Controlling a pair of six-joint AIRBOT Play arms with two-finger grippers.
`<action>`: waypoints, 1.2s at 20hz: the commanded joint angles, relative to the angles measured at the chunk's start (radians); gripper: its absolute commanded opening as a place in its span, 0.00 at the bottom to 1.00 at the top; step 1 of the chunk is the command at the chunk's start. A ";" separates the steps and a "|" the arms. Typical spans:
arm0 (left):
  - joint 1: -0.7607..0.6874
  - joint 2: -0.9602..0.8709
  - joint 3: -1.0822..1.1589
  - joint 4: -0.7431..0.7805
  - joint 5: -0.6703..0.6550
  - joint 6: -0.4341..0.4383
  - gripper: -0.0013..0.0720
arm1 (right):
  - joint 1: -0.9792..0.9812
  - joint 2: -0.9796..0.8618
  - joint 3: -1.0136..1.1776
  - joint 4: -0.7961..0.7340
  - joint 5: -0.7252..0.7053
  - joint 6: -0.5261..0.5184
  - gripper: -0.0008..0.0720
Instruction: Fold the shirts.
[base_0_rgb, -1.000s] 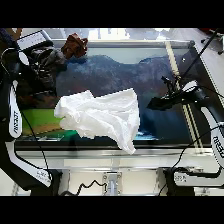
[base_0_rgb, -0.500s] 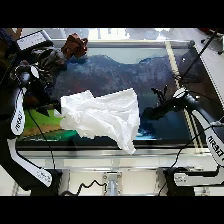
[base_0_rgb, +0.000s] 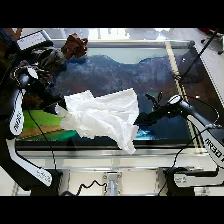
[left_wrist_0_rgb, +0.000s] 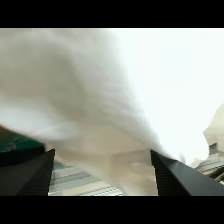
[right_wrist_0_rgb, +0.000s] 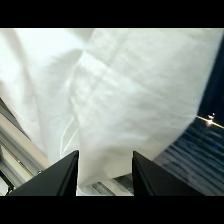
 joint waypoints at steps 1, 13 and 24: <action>-0.001 0.001 -0.001 -0.141 0.072 0.004 0.97 | 0.080 -0.002 -0.010 0.012 -0.068 -0.013 0.54; -0.001 0.000 -0.002 -0.089 0.079 0.004 0.97 | 0.143 -0.068 -0.010 0.042 -0.128 0.028 0.54; -0.001 0.000 -0.002 -0.090 0.097 0.049 0.04 | 0.202 -0.083 -0.008 0.016 -0.252 0.010 0.05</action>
